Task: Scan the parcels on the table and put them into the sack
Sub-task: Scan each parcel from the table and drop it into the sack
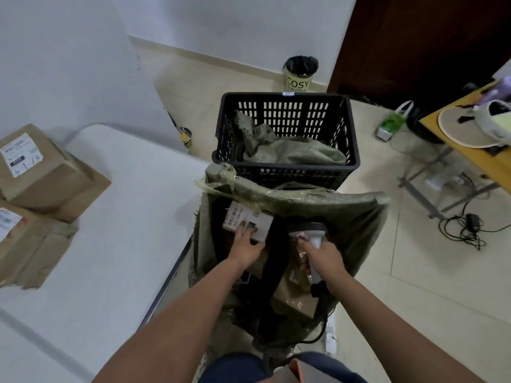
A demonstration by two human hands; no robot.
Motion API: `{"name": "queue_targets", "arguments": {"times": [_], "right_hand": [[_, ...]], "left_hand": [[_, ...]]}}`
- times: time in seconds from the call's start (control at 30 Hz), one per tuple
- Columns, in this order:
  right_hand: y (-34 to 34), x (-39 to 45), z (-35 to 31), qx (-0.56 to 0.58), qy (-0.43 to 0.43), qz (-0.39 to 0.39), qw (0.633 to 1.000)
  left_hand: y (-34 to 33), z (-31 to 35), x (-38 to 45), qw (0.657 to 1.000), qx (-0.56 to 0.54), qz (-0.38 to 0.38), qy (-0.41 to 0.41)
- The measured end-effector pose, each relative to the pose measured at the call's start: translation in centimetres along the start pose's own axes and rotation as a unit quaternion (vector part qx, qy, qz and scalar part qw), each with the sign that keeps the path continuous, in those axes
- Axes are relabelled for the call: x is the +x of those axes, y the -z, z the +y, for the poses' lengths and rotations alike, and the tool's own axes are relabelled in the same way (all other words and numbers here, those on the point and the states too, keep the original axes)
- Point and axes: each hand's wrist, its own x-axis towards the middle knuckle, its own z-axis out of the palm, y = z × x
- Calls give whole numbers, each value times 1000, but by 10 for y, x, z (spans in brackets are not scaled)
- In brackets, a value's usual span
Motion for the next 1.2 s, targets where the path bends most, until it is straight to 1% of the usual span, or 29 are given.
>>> {"name": "queue_targets", "arguments": {"times": [0.1,0.23,0.3,0.43,0.6,0.67,0.77,0.87,0.93,1.0,1.07,1.13,1.2], "right_hand": [[-6,6,-1,-10,0,-17,1000],[-33,9,-13,-67,9,-44,997],[-53,6,-22,-98,32,-63,993],[-106,-13,-47,-165,90,-103,977],[-187,-47,-89,-226,166,-147,949],[-222,-61,-110,-230,194,-162,940],[-276,-82,-137,-199,215,-205,934],[-325,-105,-162,-192,240,-227,924],[-353,-117,-175,-192,251,-233,920],[-379,-126,-186,-190,260,-236,917],[-402,-132,-194,-202,270,-230,913],[-421,-136,-201,-212,277,-224,910],[-436,-139,-206,-208,274,-227,911]], "left_hand": [[12,-9,0,1000,19,15,0],[35,-32,-14,999,0,45,15],[51,-48,-29,998,-14,56,34],[95,-93,-63,993,-60,82,55],[172,-152,-114,983,-105,137,70],[203,-178,-134,976,-121,163,84],[246,-217,-158,967,-120,208,83],[284,-251,-175,959,-83,255,90],[308,-269,-183,952,-41,293,73],[330,-285,-185,935,22,352,39],[353,-296,-181,914,97,392,36],[376,-299,-177,906,168,384,56],[397,-302,-169,912,211,345,65]]}}
